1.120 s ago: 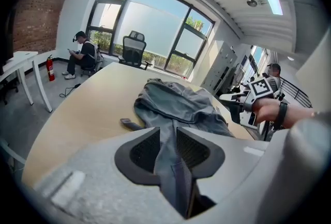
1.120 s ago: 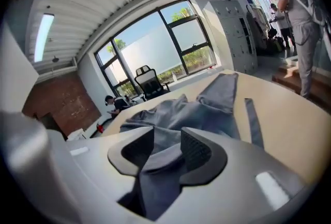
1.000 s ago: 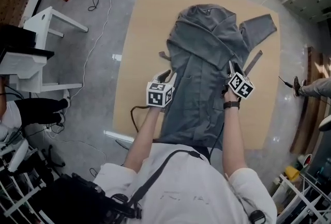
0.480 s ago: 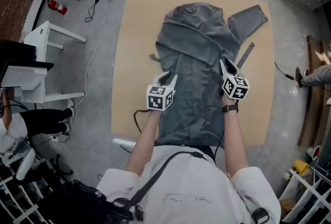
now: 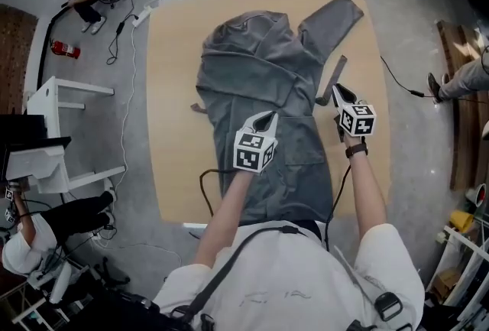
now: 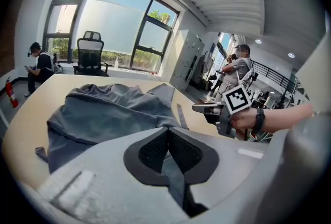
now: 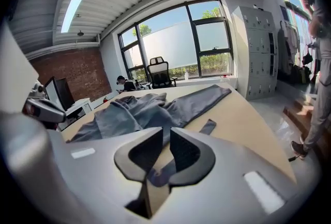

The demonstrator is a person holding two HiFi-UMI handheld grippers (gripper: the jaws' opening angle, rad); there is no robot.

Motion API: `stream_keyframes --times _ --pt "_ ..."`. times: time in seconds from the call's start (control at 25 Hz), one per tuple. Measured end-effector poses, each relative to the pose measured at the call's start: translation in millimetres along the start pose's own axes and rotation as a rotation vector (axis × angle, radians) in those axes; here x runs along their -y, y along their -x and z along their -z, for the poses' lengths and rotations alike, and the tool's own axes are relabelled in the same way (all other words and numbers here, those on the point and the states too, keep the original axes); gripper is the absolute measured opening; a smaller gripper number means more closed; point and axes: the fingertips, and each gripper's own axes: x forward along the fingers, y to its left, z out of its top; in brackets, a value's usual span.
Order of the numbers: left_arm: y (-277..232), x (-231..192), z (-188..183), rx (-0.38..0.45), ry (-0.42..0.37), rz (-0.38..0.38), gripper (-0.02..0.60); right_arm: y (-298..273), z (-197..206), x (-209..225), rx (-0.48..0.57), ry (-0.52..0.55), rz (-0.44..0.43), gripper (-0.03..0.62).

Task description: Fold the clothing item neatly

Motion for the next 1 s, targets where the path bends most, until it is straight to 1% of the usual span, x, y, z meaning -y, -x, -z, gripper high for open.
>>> stream_keyframes --times 0.08,0.28,0.32,0.44,0.52,0.64,0.72,0.8,0.88,0.92,0.96,1.0 --pt "-16.8 7.6 -3.7 -0.011 -0.016 0.024 0.000 -15.8 -11.7 29.4 -0.001 -0.007 0.025 0.048" --pt "-44.8 10.4 -0.8 -0.042 0.004 0.057 0.000 -52.7 -38.9 86.7 -0.003 0.000 0.066 0.073" --pt "-48.6 8.3 -1.1 -0.047 0.006 0.057 0.000 -63.5 -43.7 97.1 -0.010 0.005 0.068 0.083" --pt "-56.0 2.9 -3.9 -0.055 0.009 0.056 0.000 -100.8 -58.9 120.9 -0.032 0.014 0.055 0.166" --pt "-57.0 1.3 -5.3 -0.058 0.013 0.057 0.000 -124.8 -68.4 134.5 -0.039 0.001 0.057 0.198" --pt "-54.6 -1.8 -5.9 -0.060 0.009 0.055 0.000 -157.4 -82.3 157.0 -0.056 -0.036 0.102 0.207" --pt "-52.7 -5.1 -2.8 -0.067 -0.002 0.052 0.000 -171.8 -86.9 172.5 -0.092 -0.047 0.163 0.206" --pt "-50.4 -8.2 2.8 -0.079 -0.007 0.046 0.000 -181.7 -81.3 183.4 -0.147 -0.044 0.215 0.192" --pt "-46.8 -12.0 9.2 -0.087 -0.002 0.035 0.000 -184.5 -75.8 187.1 -0.179 -0.009 0.252 0.143" --pt "-45.0 -14.8 11.6 -0.089 0.003 0.028 0.000 -184.3 -74.4 186.3 -0.185 0.011 0.258 0.133" --pt "-43.3 -17.9 13.1 -0.089 0.010 0.021 0.000 -183.0 -73.1 184.8 -0.188 0.021 0.257 0.070" --pt "-41.8 -20.8 13.8 -0.087 0.018 0.015 0.000 -180.4 -71.5 184.0 -0.184 0.009 0.255 0.032"
